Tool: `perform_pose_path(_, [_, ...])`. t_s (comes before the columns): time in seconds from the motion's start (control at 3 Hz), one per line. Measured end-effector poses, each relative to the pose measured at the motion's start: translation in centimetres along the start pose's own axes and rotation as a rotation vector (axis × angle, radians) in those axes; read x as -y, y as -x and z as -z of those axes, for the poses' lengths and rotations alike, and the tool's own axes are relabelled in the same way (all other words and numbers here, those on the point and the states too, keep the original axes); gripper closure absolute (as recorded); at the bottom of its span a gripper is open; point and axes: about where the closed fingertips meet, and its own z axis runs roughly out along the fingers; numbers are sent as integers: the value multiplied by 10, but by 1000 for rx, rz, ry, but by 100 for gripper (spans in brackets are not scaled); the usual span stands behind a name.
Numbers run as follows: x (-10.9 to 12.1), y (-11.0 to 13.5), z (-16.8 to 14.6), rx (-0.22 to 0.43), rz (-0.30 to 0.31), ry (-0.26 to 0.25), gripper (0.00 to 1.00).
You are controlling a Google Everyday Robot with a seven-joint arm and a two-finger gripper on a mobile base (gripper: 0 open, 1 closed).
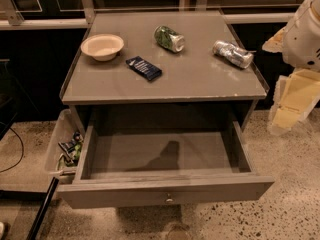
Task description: Close top drawer
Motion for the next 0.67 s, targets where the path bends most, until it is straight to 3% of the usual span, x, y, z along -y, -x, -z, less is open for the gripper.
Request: perform_pose_path(0.67, [-10,-11,-15,42,-26,10,0])
